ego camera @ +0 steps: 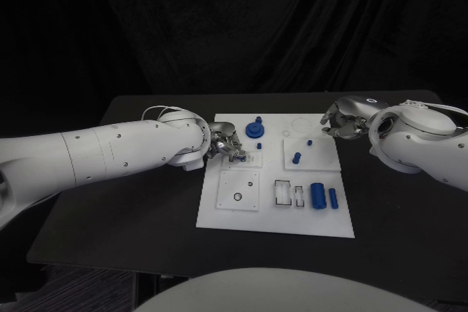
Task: Assemble the parts on the task board
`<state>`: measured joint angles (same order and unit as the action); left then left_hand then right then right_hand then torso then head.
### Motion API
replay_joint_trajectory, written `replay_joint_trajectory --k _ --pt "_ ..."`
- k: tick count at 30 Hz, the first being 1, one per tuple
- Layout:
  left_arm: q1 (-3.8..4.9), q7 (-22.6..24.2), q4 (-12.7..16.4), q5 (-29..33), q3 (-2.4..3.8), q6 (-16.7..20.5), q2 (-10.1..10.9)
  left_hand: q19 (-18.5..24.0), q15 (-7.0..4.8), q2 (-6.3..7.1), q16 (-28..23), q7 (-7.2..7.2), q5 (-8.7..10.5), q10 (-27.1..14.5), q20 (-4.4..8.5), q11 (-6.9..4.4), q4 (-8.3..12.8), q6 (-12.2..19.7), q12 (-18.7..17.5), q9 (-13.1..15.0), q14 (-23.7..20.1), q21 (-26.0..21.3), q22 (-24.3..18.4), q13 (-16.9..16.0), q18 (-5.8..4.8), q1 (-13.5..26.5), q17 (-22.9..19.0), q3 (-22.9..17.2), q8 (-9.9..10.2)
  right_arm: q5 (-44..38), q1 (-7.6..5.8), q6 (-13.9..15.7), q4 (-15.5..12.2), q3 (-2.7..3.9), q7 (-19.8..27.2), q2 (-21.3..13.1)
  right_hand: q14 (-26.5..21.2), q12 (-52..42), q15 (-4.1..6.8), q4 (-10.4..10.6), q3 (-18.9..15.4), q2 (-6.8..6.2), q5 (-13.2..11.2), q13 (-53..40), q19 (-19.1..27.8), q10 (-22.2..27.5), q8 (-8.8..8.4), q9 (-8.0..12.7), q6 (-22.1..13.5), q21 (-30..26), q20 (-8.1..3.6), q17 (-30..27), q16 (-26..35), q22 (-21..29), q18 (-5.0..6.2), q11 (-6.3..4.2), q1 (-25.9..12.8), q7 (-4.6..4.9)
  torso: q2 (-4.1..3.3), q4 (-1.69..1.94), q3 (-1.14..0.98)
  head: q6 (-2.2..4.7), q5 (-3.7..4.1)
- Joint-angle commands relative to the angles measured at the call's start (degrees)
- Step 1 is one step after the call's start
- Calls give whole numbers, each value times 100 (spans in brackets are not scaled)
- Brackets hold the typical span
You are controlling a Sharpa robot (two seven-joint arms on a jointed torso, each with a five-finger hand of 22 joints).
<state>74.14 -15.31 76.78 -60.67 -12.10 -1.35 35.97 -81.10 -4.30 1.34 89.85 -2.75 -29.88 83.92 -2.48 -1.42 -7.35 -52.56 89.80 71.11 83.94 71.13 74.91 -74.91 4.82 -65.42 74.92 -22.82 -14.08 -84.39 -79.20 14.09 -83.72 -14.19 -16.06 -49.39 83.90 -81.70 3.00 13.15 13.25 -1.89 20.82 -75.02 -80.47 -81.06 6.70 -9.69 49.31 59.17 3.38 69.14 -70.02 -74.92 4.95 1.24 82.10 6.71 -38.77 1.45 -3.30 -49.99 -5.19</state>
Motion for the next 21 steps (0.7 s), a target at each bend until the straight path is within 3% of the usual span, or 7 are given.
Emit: replay_joint_trajectory --k 1,6,13,21 --pt "54 81 -43 22 4 -360 -41 -20 14 56 15 0 9 608 18 7 366 -20 20 7 606 1 931 -1509 -45 -2 1508 -351 -28 -20 14 -43 4 4 -106 -2 1 33 -37 4 46 -37 39 -364 43 37 -28 12 -11 -35 15 -12 34 -695 83 4 10 44 12 -1 -10 -1 12" --pt "123 84 -129 22 4 -550 -104 -15 14 49 15 -3 37 608 20 9 402 -4 20 11 606 -8 928 -1509 -43 -6 1508 -388 -22 -19 13 -54 8 4 -106 4 1 33 -37 4 46 -37 39 -364 43 37 -28 12 -11 -35 15 -12 34 -695 83 4 10 44 14 -11 -18 -1 6" --pt "207 94 -210 22 4 -728 -184 -7 20 44 15 -17 105 608 18 21 408 8 20 10 606 -20 926 -1509 -43 43 1508 -401 -13 -19 13 -76 18 4 -107 14 1 33 -37 4 46 -37 39 -364 43 37 -28 12 -11 -35 15 -12 34 -695 83 4 10 44 0 -1 -8 -1 5" --pt "242 28 -268 22 4 -951 -241 -5 23 30 15 -17 129 608 17 21 411 8 20 9 606 -23 925 -1509 -43 51 1508 -411 -10 -19 13 -99 26 4 -108 30 -1 40 -38 1 54 -36 40 -355 46 45 -30 14 -13 -47 16 -16 38 -692 85 5 6 45 -13 5 -3 -1 15"
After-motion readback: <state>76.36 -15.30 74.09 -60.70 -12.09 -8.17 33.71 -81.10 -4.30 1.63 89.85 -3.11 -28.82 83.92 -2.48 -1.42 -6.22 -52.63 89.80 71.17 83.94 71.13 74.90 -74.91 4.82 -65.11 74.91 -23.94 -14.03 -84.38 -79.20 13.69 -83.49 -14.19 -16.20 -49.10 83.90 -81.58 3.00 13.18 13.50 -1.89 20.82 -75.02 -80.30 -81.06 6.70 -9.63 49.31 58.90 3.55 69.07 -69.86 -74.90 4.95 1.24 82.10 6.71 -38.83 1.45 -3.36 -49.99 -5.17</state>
